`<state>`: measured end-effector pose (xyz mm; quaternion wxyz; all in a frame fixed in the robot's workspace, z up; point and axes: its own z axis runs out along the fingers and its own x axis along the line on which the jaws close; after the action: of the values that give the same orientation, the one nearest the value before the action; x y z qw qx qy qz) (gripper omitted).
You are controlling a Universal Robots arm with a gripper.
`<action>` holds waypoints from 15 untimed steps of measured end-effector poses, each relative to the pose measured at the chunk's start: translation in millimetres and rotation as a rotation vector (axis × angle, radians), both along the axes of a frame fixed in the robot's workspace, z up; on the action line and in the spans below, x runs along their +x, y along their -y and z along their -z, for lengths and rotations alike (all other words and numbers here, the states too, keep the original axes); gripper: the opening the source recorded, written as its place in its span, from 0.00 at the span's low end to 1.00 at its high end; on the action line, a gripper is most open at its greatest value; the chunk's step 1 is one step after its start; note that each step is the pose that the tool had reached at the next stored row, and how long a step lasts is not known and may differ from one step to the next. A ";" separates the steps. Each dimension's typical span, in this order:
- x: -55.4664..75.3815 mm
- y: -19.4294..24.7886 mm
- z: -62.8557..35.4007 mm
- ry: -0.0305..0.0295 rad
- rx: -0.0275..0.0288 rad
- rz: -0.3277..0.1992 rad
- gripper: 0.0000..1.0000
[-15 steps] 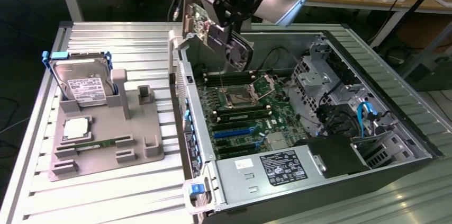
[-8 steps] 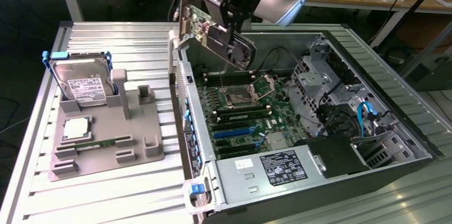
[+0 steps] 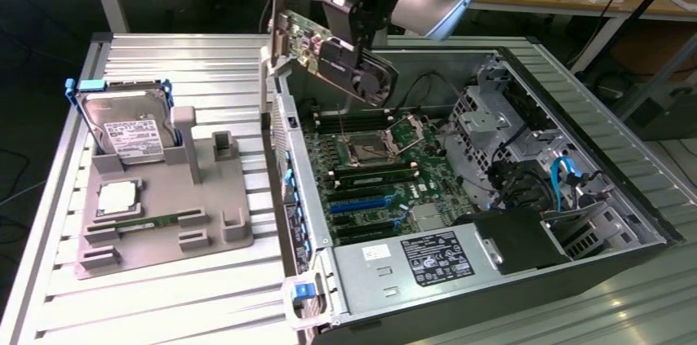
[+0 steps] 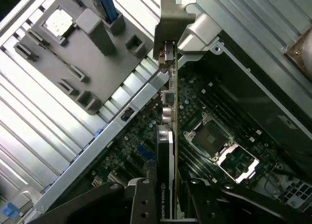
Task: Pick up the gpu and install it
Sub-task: 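Pick up the gpu and move the gpu toward the slot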
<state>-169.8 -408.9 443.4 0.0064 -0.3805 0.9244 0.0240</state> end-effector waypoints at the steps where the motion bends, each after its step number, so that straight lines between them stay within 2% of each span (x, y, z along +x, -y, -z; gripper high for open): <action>1: 0.2 0.0 0.0 0.0000 0.0000 -0.015 0.27; 15: 3.2 0.0 1.2 0.0005 0.0000 -0.249 0.27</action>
<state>-166.6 -408.9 442.2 0.0036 -0.4923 0.8701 0.0245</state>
